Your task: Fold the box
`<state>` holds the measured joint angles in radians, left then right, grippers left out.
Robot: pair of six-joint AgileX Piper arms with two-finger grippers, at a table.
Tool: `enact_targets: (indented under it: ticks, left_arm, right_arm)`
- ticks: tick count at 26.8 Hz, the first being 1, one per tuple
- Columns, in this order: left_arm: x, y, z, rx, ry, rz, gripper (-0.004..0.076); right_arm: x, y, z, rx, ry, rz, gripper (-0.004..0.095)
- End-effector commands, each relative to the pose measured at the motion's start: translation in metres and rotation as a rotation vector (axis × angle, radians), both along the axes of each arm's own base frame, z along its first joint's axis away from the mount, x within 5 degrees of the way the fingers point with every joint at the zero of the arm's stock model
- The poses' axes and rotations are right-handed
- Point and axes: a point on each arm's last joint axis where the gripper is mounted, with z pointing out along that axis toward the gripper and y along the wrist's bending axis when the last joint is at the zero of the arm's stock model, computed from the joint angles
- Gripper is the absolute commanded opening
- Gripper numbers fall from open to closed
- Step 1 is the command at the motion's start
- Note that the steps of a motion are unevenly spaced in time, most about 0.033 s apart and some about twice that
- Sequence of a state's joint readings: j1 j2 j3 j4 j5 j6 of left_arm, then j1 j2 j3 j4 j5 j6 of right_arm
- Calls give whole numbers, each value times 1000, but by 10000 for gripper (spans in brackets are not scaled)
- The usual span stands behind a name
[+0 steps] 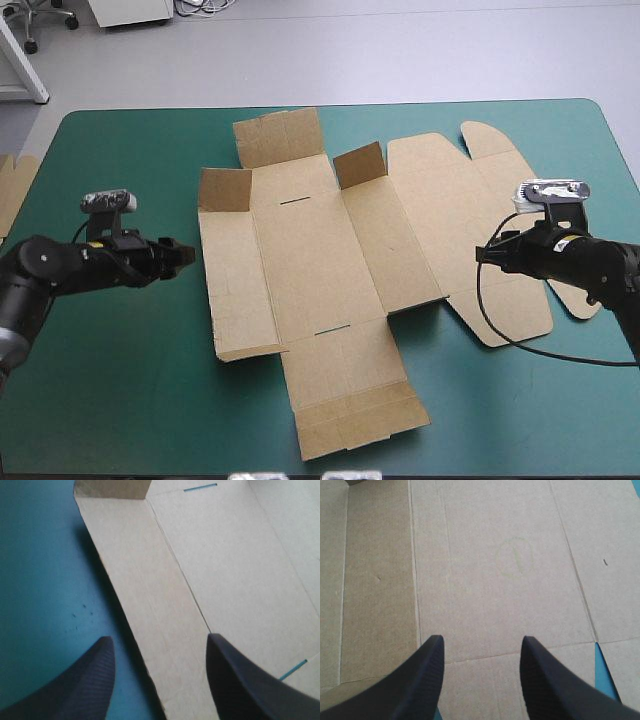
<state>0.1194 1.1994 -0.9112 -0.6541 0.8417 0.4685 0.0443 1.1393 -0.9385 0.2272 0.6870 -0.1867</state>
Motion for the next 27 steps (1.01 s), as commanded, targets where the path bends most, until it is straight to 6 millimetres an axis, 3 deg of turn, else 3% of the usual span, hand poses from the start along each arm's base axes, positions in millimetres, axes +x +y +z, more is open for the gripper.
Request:
enact_targets:
  ticks: [1, 5, 14, 20, 27]
  left_arm:
    - [-21, -1, -10, -33, -23, 67, 401]
    - [-30, -4, -42, -87, 55, 94, 403]
    - [-37, -7, -80, -137, 128, 112, 403]
    - [-23, -19, -96, -313, 167, 49, 403]
    - [-10, -22, -118, -375, 226, 21, 403]
  right_arm:
    - [-1, -2, 17, 8, -72, -8, 453]
    - [-6, 0, 21, 9, -19, 10, 453]
    - [-8, 1, 33, 13, -14, 24, 453]
    - [-10, 1, 32, 12, 10, 30, 451]
    - [-9, 1, 32, 10, 8, 29, 449]
